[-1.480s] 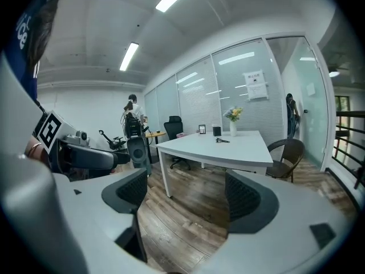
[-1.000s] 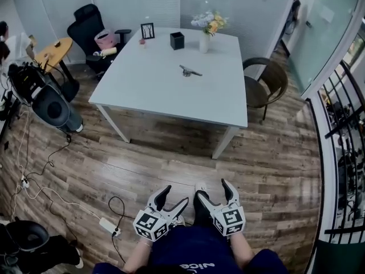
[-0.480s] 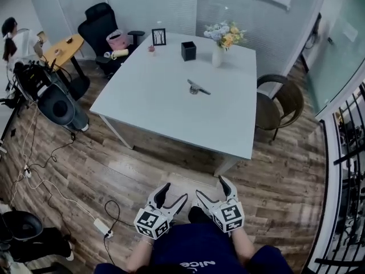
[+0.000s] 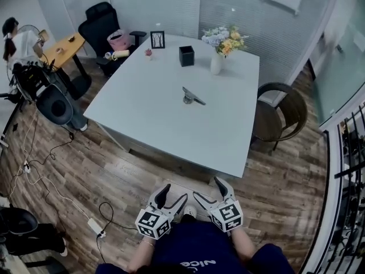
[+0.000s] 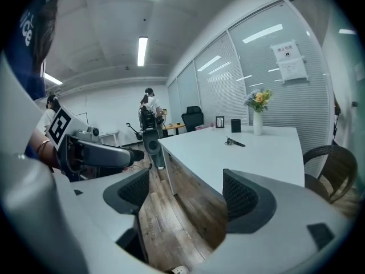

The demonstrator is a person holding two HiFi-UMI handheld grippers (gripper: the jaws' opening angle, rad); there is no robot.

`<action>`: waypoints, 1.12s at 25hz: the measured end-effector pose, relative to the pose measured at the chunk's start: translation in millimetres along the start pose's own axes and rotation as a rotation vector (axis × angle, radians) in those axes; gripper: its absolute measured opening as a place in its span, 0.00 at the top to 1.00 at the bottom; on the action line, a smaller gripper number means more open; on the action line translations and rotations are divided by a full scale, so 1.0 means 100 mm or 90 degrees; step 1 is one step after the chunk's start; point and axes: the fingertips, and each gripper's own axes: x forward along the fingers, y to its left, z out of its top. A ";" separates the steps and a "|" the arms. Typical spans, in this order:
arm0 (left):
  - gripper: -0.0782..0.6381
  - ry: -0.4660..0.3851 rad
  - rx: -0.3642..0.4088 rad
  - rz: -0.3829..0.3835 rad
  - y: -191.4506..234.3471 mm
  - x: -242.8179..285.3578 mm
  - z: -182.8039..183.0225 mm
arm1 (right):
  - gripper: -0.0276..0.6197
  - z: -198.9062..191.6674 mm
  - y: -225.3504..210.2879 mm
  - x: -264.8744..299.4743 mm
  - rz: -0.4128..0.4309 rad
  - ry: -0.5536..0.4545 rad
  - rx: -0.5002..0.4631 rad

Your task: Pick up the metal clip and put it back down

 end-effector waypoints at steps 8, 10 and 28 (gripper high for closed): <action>0.47 0.017 0.008 -0.017 -0.07 0.29 0.06 | 0.36 -0.11 -0.16 0.00 0.010 0.018 0.026; 0.47 0.013 0.005 -0.020 -0.06 0.33 0.06 | 0.36 -0.11 -0.19 -0.04 0.006 0.018 0.029; 0.49 0.015 0.019 -0.052 0.67 0.93 0.47 | 0.40 0.13 -0.67 0.58 -0.079 0.019 0.061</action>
